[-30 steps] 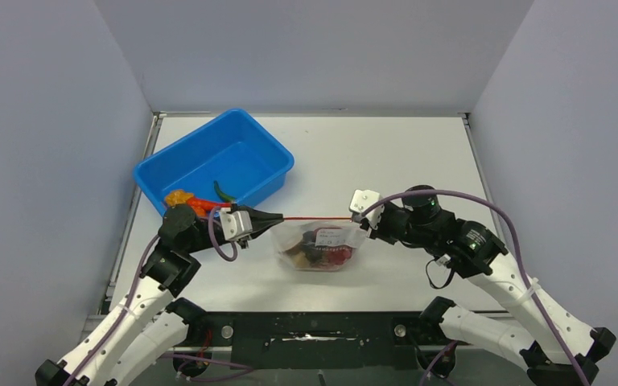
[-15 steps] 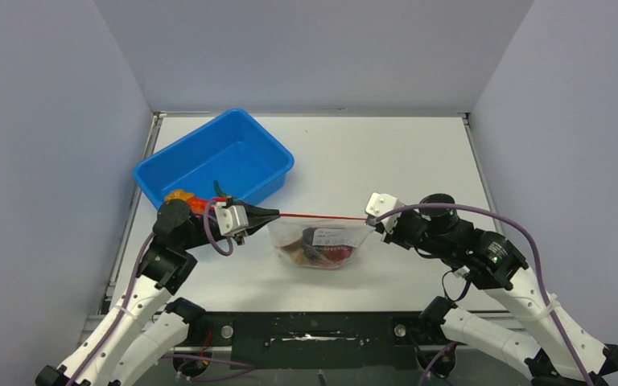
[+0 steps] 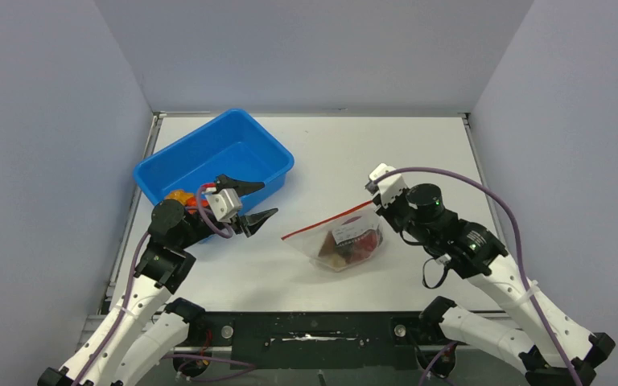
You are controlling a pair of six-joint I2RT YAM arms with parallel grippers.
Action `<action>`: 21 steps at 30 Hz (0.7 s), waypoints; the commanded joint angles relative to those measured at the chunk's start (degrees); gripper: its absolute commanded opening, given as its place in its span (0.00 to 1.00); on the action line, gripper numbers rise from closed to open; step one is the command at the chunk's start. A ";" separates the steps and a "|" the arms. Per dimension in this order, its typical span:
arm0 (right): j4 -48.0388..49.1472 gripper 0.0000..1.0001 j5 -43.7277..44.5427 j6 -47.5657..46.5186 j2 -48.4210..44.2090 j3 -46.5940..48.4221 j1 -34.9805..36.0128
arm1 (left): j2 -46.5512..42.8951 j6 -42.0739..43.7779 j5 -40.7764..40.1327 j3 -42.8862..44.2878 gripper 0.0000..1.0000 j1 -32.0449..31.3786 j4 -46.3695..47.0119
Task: Place the food in the zip-top bag and seal the zipper
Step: Zip the zipper food storage bag at the center of the board, then place the zipper food storage bag at the center of the board.
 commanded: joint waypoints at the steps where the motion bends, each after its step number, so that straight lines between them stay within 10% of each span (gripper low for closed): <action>1: 8.62 0.00 8.50 6.46 4.82 0.78 -4.99 | -1.17 -2.48 -7.43 2.67 0.61 0.30 0.94; 14: 11.99 0.00 -2.05 16.38 21.23 6.59 -35.38 | -1.79 -5.95 -12.87 1.65 0.66 0.30 0.38; 21: 13.70 0.13 -1.50 24.31 27.75 10.94 -39.45 | -1.61 -10.22 -17.97 -0.23 0.67 0.30 0.17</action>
